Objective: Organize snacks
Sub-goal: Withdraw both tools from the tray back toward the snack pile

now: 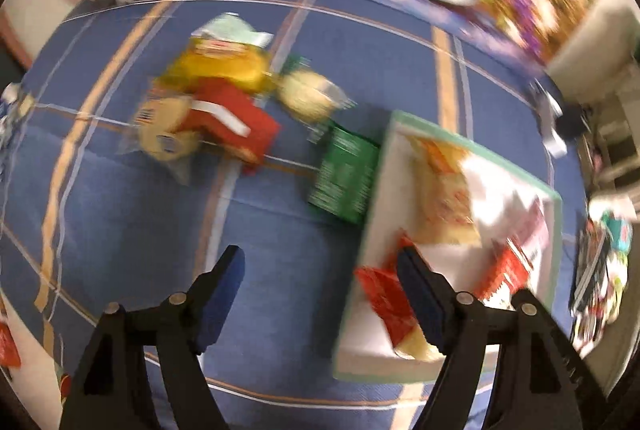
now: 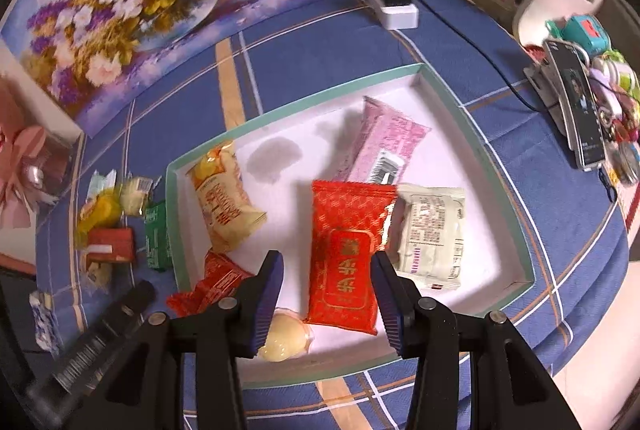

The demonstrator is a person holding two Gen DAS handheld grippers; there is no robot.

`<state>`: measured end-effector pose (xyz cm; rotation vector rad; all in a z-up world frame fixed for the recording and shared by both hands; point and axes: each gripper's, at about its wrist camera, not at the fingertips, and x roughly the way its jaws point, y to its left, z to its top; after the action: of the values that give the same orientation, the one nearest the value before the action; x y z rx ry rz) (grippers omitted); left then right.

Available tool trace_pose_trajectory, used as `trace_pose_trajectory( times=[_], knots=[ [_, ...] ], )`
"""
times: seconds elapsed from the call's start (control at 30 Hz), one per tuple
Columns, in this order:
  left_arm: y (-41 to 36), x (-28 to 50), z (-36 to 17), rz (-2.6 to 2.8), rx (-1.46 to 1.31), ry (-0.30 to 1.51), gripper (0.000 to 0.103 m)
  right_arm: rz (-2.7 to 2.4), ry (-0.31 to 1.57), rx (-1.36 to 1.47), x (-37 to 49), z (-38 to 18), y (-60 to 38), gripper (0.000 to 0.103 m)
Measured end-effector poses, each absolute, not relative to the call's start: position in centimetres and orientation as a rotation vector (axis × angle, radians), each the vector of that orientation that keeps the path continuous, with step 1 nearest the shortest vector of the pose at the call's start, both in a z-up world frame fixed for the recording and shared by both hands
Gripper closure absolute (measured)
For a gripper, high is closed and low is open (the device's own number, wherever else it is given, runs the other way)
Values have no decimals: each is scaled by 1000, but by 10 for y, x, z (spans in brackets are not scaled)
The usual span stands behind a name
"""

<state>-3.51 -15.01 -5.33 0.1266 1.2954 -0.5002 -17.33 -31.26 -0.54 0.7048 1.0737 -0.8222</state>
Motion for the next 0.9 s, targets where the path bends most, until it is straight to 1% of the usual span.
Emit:
trace_pose_trajectory(
  times=[0.03,0.07,0.37,0.53,0.57,0.67,0.7,0.73,0.9],
  knots=[
    [-147,-31,-55,-479,118,1290,17,-816,1082,692,-169,-6,-309,54],
    [-141,-26,-55,-456,110,1283,17,-809,1090,681,-166,-8,-306,53],
    [-103,-1,-59,-314,77,1262,16,-754,1125,633,-146,-18,-287,36],
    [-91,7,-61,-299,49,1267,15,-747,1103,655,-146,-20,-288,20],
    [-91,8,-61,-299,49,1265,15,-745,1098,662,-145,-21,-288,19],
    [-90,7,-59,-297,49,1244,15,-737,1087,674,-145,-22,-288,11],
    [-89,7,-58,-293,51,1232,6,-735,1084,676,-144,-23,-288,1],
    [-89,7,-58,-290,56,1223,0,-734,1080,679,-144,-23,-288,0],
    [-90,9,-58,-311,48,1227,0,-744,1084,676,-143,-25,-288,0]
  ],
)
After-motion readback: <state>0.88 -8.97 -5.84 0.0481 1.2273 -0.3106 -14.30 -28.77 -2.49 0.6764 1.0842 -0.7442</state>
